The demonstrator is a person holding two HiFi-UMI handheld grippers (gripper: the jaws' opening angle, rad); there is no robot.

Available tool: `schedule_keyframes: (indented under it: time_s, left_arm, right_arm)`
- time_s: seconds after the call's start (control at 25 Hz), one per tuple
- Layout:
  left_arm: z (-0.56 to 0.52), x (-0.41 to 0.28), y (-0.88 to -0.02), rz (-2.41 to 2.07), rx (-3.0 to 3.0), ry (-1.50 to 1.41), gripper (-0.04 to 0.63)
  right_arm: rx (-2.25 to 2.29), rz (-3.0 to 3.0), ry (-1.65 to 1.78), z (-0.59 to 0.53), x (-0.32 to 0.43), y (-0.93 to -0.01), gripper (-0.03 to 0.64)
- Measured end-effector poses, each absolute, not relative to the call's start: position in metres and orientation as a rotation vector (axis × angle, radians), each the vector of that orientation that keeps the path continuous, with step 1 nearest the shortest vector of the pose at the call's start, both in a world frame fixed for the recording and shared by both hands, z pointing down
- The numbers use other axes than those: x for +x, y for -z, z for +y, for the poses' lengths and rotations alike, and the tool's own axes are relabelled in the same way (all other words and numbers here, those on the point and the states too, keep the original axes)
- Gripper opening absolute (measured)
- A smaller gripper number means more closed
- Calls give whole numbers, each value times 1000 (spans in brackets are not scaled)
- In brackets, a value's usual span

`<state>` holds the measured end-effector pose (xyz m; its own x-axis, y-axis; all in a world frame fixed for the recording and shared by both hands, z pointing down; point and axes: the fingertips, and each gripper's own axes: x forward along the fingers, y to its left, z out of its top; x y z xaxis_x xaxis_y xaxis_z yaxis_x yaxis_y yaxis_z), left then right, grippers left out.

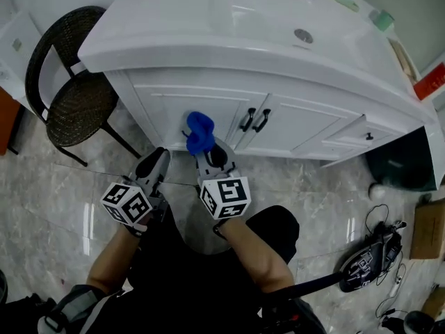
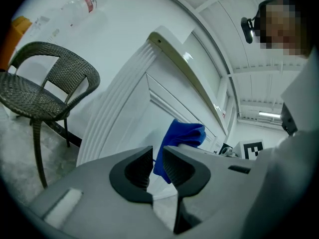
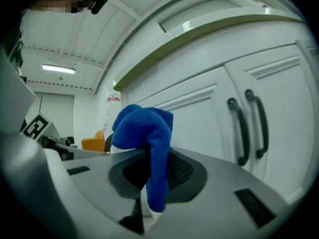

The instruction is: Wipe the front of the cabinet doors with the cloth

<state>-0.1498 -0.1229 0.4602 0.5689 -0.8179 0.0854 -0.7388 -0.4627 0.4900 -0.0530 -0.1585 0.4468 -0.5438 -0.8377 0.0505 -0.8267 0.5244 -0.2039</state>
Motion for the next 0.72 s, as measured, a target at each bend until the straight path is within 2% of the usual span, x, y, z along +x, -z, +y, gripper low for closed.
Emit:
schedule_keyframes:
  time_s: [0.4,0.52,0.72]
  left_arm:
    - [-94,-252,-463,-1539,2180,190,63]
    - [-87,-262,-463,-1566,2166,171,63]
    - [-97,-252,-465,-1525,2183,193,63]
  right_arm:
    - [-1226,2913,288,-173,-188,-505,52]
    - [-1278,2910,308,-190,-193,-517,52]
    - [-1405,2829,393,-204,-152,-527,52]
